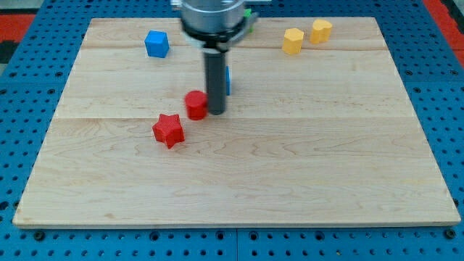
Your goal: Make the arm place at the vertically top of the red circle
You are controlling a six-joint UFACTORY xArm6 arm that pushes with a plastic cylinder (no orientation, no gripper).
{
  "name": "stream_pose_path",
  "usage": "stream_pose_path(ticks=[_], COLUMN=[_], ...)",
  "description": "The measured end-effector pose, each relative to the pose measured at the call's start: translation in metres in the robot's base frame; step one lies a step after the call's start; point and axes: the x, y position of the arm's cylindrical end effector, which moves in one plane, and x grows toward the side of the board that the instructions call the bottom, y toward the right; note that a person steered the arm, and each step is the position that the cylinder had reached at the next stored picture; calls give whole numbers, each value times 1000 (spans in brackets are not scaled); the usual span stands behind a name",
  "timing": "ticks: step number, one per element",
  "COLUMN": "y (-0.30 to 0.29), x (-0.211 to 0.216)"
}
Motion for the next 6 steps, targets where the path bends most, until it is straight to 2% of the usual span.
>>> stream_pose_path(ticks=[1, 3, 5, 6], y=[-76, -16, -63, -105], x=[-17, -69, -80, -92])
